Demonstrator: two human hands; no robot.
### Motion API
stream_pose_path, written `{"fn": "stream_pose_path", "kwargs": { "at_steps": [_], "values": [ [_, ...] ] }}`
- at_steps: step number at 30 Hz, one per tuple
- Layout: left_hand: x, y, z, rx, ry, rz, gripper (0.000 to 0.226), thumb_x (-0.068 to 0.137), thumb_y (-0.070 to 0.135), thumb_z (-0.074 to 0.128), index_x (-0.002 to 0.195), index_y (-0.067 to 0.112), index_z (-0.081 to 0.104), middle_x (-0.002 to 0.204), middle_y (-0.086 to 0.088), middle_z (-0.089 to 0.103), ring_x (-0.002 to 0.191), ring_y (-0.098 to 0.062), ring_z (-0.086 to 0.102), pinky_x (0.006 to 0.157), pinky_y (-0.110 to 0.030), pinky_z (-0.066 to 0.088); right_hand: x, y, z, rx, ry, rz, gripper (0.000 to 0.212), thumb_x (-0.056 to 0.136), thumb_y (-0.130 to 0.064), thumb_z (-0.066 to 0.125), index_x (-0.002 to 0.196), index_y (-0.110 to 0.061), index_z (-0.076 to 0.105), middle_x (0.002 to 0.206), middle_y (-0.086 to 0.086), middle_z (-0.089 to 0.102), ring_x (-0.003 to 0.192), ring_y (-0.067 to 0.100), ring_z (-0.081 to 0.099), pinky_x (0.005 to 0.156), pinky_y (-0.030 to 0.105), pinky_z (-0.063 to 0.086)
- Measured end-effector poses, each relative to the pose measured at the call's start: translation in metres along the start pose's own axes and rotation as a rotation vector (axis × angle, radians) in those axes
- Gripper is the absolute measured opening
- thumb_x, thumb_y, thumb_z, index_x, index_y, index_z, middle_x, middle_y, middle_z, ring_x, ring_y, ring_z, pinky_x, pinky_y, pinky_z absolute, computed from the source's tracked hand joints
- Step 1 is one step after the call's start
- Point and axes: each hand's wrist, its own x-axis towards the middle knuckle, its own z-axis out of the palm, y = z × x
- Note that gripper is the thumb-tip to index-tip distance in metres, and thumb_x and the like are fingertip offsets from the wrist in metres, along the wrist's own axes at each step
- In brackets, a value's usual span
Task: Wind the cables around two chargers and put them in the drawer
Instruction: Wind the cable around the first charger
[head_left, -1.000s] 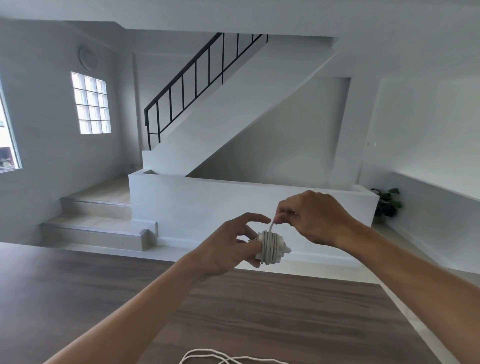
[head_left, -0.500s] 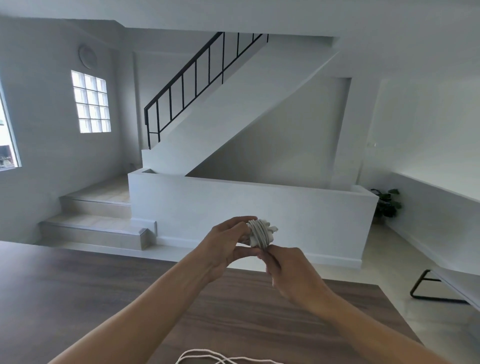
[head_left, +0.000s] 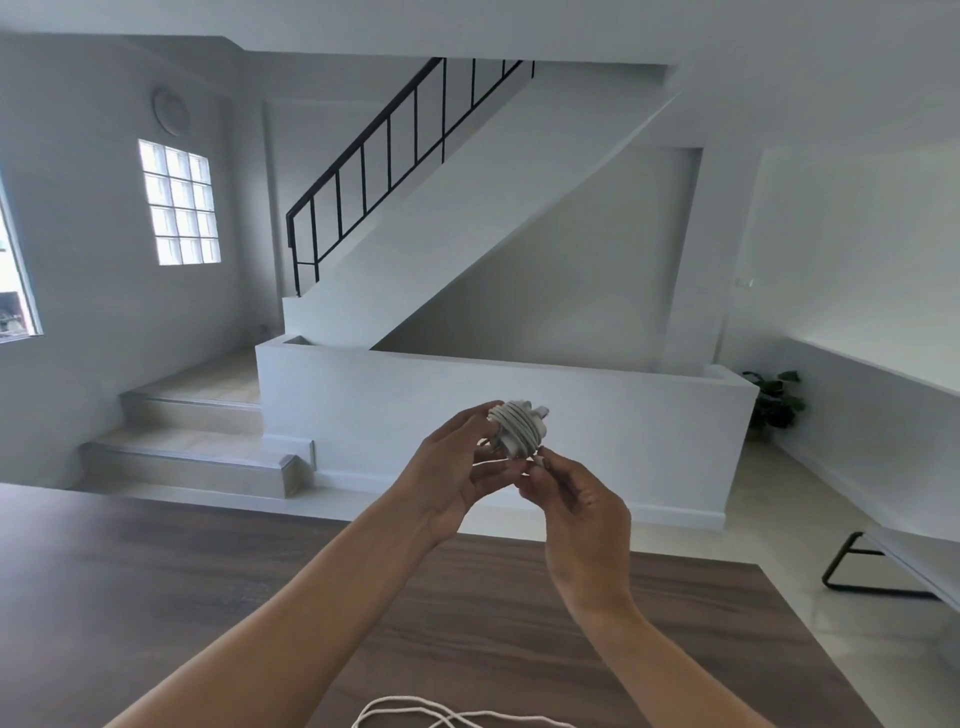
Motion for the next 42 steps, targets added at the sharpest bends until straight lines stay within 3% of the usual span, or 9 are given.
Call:
{"fn": "stream_pose_path", "kwargs": {
  "at_steps": [4,11,16,20,23,29,33,37,42],
  "values": [
    [-0.002,0.001,-0.001,0.061,0.043,-0.030,0.024,0.096,0.014,0.053,0.112,0.019,0.069,0.082,-0.008,0.071,0.072,-0.024,0.064,0.069,-0.031,0.052,0.009,-0.002,-0.001,-0.041,0.069,-0.095,0.016,0.086,-0.008,0.069,0.089,-0.023,0.074,0.073,-0.006,0.074,0.070,0.013,0.070,0.070,0.021,0.056],
    [-0.001,0.002,-0.014,-0.041,-0.027,-0.056,0.031,0.095,0.005,0.050,0.124,0.009,0.061,0.083,-0.019,0.067,0.076,-0.031,0.063,0.080,-0.037,0.058,0.021,-0.008,-0.007,-0.052,0.008,-0.165,0.026,0.080,-0.003,0.074,0.084,-0.029,0.070,0.077,-0.009,0.074,0.070,0.012,0.069,0.071,0.021,0.055],
    [0.001,0.003,-0.016,-0.112,-0.074,-0.058,0.031,0.095,0.001,0.051,0.125,0.006,0.059,0.096,-0.024,0.068,0.089,-0.037,0.067,0.090,-0.039,0.058,0.023,-0.010,-0.009,-0.071,-0.021,-0.196,0.026,0.082,-0.004,0.072,0.085,-0.030,0.069,0.078,-0.010,0.073,0.071,0.010,0.069,0.073,0.020,0.055],
    [0.001,0.001,-0.017,-0.125,-0.117,-0.022,0.029,0.095,-0.003,0.053,0.123,0.002,0.056,0.112,-0.027,0.067,0.099,-0.042,0.065,0.084,-0.036,0.060,0.023,-0.009,-0.012,-0.124,-0.016,-0.237,0.024,0.084,-0.009,0.071,0.090,-0.032,0.069,0.083,-0.009,0.074,0.077,0.012,0.070,0.077,0.026,0.058],
    [0.003,-0.001,-0.018,-0.124,-0.153,-0.005,0.039,0.095,-0.004,0.052,0.133,0.008,0.051,0.124,-0.032,0.058,0.102,-0.044,0.063,0.083,-0.035,0.060,0.026,-0.008,-0.015,-0.140,-0.020,-0.259,0.025,0.084,-0.010,0.071,0.091,-0.033,0.069,0.083,-0.009,0.074,0.078,0.013,0.070,0.077,0.027,0.058],
    [0.003,-0.004,-0.017,-0.117,-0.191,0.020,0.039,0.095,-0.005,0.050,0.128,0.012,0.061,0.123,-0.027,0.058,0.099,-0.044,0.065,0.082,-0.033,0.060,0.028,-0.006,-0.020,-0.053,-0.046,-0.205,0.019,0.084,-0.007,0.070,0.091,-0.025,0.071,0.079,-0.006,0.074,0.074,0.012,0.071,0.074,0.019,0.055],
    [0.001,-0.008,-0.018,-0.146,-0.182,0.011,0.036,0.095,-0.001,0.053,0.128,0.010,0.060,0.122,-0.029,0.060,0.096,-0.042,0.067,0.080,-0.032,0.060,0.024,-0.002,-0.026,-0.074,-0.094,-0.234,0.019,0.083,0.000,0.070,0.089,-0.018,0.072,0.078,-0.006,0.074,0.074,0.015,0.071,0.073,0.021,0.055],
    [0.001,-0.010,-0.020,-0.110,-0.200,0.027,0.036,0.093,-0.003,0.054,0.127,0.008,0.059,0.107,-0.022,0.067,0.090,-0.035,0.069,0.081,-0.033,0.060,0.021,0.000,-0.029,-0.113,-0.119,-0.255,0.018,0.082,0.001,0.070,0.088,-0.016,0.073,0.074,-0.006,0.073,0.072,0.015,0.071,0.071,0.021,0.055],
    [0.001,-0.008,-0.019,-0.016,-0.234,0.054,0.037,0.091,-0.003,0.055,0.127,0.008,0.059,0.107,-0.019,0.070,0.097,-0.038,0.067,0.083,-0.035,0.059,0.022,-0.002,-0.032,-0.137,-0.099,-0.275,0.012,0.082,-0.004,0.072,0.090,-0.013,0.074,0.072,-0.008,0.072,0.070,0.011,0.070,0.068,0.016,0.054]
  ]
}}
